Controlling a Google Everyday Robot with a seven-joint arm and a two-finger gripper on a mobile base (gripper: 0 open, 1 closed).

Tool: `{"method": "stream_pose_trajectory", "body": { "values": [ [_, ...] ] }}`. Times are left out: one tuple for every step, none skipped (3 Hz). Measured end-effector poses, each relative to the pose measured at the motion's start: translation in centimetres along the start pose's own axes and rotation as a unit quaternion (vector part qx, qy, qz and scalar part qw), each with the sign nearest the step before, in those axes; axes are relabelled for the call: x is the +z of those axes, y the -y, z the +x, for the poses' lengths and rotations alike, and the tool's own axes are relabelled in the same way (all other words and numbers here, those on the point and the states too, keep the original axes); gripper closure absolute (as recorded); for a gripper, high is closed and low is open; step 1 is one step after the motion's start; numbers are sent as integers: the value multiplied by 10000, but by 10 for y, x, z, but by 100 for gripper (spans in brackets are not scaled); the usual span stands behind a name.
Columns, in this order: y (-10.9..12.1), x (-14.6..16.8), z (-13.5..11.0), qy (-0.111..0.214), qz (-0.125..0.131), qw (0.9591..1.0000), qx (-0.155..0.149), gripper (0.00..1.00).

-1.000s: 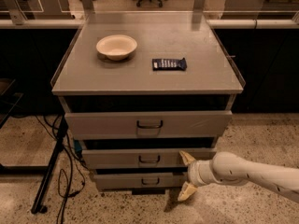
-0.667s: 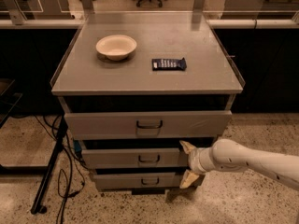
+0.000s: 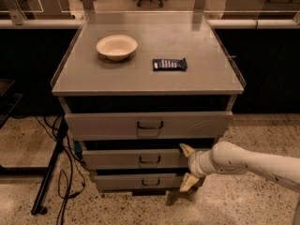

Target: Open middle drawer

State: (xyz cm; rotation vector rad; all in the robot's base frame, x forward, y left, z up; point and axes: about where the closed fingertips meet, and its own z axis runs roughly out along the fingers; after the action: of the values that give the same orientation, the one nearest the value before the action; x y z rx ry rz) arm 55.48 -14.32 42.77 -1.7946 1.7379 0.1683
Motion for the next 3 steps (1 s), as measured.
{"method": "stream_pose_trajectory", "body": {
  "values": [
    [1,22,0,35,-66,9999,86,0],
    [0,26,0,44,-81,9999,96,15],
    [0,26,0,44,-81,9999,96,38]
  ]
}}
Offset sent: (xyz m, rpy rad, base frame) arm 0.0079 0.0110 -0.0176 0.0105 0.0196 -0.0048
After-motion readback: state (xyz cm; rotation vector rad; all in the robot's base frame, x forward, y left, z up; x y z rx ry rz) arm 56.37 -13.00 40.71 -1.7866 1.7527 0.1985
